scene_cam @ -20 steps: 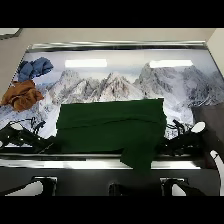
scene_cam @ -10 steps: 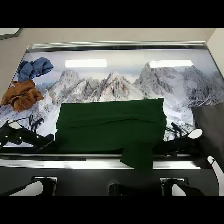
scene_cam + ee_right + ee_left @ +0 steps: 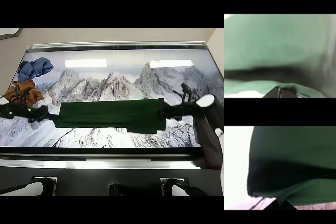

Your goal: Fold the shirts.

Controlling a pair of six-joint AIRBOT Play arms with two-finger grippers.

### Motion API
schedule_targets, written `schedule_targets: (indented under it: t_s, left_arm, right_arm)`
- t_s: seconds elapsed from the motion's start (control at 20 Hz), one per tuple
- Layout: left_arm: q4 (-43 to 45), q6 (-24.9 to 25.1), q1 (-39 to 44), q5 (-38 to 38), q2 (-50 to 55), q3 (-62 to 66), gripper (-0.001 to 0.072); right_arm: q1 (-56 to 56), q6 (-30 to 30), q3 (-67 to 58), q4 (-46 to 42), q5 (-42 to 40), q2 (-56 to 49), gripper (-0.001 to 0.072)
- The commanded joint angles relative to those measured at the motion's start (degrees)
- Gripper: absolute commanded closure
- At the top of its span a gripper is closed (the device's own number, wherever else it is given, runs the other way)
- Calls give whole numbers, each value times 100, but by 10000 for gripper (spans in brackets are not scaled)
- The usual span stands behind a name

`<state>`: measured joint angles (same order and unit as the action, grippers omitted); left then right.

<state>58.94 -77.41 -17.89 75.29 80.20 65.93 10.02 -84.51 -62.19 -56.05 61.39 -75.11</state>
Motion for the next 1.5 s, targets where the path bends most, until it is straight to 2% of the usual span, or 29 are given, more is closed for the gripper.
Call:
schedule_targets:
  t_s: [0.0, 0.15, 0.35, 0.4, 0.45, 0.5, 0.55, 0.6, 0.75, 0.9, 1.1, 1.35, 1.4, 1.45]
  left_arm:
    - [-50, -431, 74, 83, 1154, 1266, 680]
    - [-50, -468, 251, 203, 2037, 1985, 679]
    - [-46, -400, 450, 94, 2677, 2321, 678]
    - [-48, -409, 455, 76, 2756, 2321, 656]
    - [-48, -409, 450, 81, 2780, 2321, 413]
    - [-39, -402, 413, 177, 2763, 2350, 71]
    - [37, -404, 341, 319, 2745, 2450, -9]
    - [155, -409, 249, 490, 2715, 2583, -9]
    - [256, -433, -101, 748, 2358, 2780, -9]
    - [256, -431, -251, 750, 1810, 2778, -9]
    - [254, -431, -90, 772, 1163, 2778, -8]
    - [249, -424, 444, 787, 715, 2778, -8]
    - [216, -422, 610, 787, 699, 2778, -8]
    - [116, -400, 796, 774, 702, 2763, -3]
  right_arm:
    - [-157, -361, -1436, 37, -376, -1327, 677]
    - [-363, -358, -1985, 286, -391, -2149, 675]
    - [-420, -402, -1985, 238, -295, -2544, 671]
    - [-420, -404, -1985, 210, -254, -2546, 660]
    - [-409, -407, -1987, 271, -234, -2511, 564]
    - [-365, -374, -2039, 310, -94, -2424, 296]
    - [-293, -153, -2153, 289, 125, -2317, 47]
    - [-133, 166, -2253, 238, 420, -2194, 15]
    - [717, 153, -2277, -181, 1075, -2118, 3]
    - [1257, 127, -2212, -162, 1633, -2487, -8]
    - [1200, 254, -2212, 289, 1764, -3117, -8]
    - [551, 560, -2214, 702, 1585, -3423, -3]
    - [404, 590, -2245, 699, 1578, -3421, 51]
    - [260, 581, -2262, 702, 1523, -3379, 244]
